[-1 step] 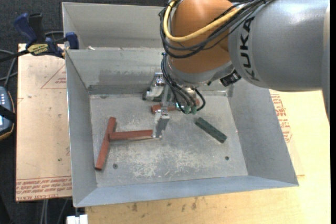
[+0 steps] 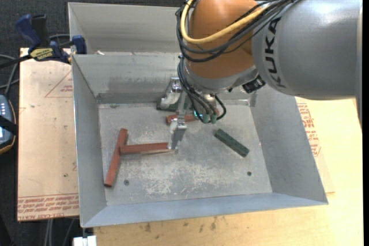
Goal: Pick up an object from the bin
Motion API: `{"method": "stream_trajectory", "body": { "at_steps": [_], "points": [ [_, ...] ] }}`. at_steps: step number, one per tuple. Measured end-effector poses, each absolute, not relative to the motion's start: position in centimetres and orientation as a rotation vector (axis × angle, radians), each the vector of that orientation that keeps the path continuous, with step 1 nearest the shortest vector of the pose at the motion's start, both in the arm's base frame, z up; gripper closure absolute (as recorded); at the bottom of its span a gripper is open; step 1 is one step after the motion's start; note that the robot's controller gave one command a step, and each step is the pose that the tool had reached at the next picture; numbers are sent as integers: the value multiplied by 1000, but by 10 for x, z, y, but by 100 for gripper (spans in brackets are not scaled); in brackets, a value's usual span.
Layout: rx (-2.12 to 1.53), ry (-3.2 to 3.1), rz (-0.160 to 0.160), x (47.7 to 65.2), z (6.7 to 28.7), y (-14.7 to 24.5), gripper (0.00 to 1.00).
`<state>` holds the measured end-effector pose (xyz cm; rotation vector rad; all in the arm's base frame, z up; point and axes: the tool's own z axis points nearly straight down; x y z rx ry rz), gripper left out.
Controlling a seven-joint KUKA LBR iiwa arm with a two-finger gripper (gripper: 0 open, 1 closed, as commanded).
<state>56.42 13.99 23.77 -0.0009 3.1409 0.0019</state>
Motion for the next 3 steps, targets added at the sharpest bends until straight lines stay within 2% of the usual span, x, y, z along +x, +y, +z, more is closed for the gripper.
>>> {"method": "stream_trajectory", "body": {
  "at_steps": [1,2,3],
  "points": [
    [-99,3133,3,564,198,141,0],
    [-279,3122,4,583,76,179,100],
    [-279,3122,5,583,76,179,100]
  ]
}}
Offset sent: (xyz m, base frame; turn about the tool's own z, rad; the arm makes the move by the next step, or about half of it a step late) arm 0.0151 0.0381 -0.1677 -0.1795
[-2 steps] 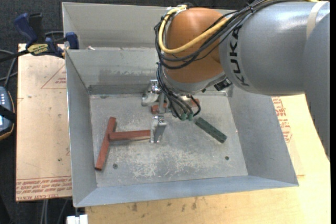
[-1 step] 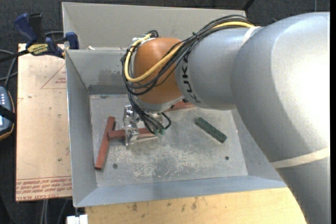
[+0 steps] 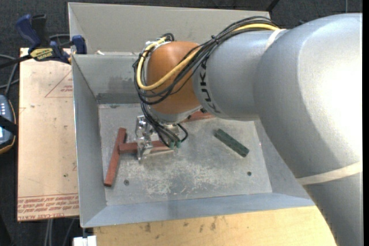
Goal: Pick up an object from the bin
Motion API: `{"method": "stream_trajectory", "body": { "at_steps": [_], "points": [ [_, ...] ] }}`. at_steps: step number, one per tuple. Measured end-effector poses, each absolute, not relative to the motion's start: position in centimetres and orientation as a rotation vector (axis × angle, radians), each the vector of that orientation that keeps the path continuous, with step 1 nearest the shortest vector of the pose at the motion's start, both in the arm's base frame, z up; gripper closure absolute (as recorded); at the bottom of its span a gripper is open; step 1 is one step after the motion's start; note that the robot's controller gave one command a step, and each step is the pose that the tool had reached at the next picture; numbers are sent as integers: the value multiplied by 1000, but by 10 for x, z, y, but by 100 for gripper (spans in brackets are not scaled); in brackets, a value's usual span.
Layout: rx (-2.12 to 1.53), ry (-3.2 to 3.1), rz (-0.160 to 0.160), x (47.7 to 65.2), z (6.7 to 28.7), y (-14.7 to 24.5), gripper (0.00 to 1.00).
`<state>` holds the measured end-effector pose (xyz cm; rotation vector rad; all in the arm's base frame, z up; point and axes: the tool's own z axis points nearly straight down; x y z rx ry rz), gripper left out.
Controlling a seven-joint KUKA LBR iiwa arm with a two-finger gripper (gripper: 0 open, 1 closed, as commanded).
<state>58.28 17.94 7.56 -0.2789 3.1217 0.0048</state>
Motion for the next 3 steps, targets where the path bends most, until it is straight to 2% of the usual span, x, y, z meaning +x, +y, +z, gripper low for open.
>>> {"method": "stream_trajectory", "body": {
  "at_steps": [1,2,3],
  "points": [
    [-305,3124,3,600,198,179,100],
    [-305,3124,3,600,198,179,100],
    [-931,2996,2,600,298,141,100]
  ]
}}
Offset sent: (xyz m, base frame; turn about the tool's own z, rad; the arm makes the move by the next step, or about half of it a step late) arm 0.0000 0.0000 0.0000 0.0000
